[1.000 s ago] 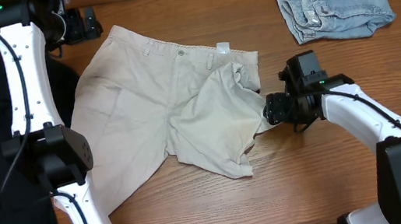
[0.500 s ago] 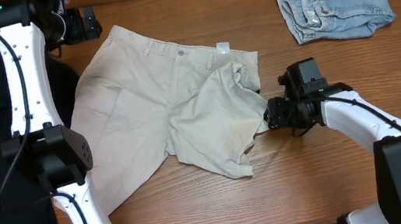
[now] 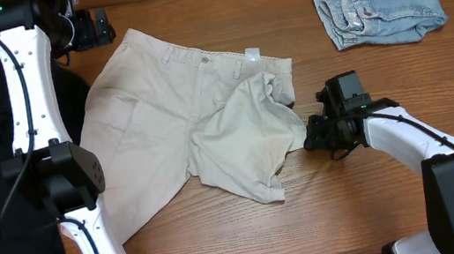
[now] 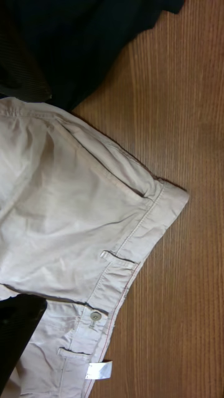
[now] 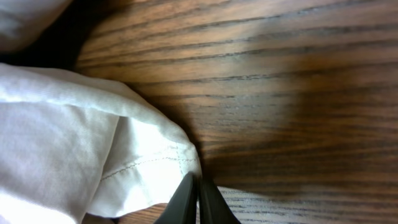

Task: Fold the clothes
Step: 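Grasp the shorts' right leg with the right gripper and pull it flat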

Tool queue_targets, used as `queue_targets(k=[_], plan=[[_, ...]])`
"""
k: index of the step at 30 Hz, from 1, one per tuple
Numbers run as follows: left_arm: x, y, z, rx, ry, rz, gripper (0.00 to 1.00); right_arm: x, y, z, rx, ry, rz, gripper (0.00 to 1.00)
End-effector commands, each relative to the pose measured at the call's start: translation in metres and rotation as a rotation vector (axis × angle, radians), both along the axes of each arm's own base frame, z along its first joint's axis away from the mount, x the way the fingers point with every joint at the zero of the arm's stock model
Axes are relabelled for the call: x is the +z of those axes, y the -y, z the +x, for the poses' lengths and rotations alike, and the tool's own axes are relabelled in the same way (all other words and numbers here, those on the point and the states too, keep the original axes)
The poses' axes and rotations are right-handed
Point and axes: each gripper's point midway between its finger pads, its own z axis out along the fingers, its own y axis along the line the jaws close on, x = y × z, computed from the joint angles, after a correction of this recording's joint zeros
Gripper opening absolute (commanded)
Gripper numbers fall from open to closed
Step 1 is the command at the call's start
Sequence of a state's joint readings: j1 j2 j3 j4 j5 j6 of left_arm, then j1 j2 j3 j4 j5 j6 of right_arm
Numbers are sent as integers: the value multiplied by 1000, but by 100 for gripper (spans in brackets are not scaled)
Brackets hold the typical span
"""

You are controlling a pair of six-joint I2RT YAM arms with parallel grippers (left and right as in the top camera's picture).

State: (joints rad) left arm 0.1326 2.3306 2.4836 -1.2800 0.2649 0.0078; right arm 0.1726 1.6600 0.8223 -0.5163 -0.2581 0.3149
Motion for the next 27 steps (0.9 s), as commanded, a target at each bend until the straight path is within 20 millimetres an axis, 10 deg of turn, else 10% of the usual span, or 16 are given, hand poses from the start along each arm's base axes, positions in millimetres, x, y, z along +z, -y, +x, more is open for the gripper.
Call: queue_targets(k=[1,27], plan=[[3,-5,2,-10,15,21,100,-4,-1,-6,-17,-33,5,4],[-1,-5,6,-10,24,25,100,50,44,-112,-232,-654,-117,4]])
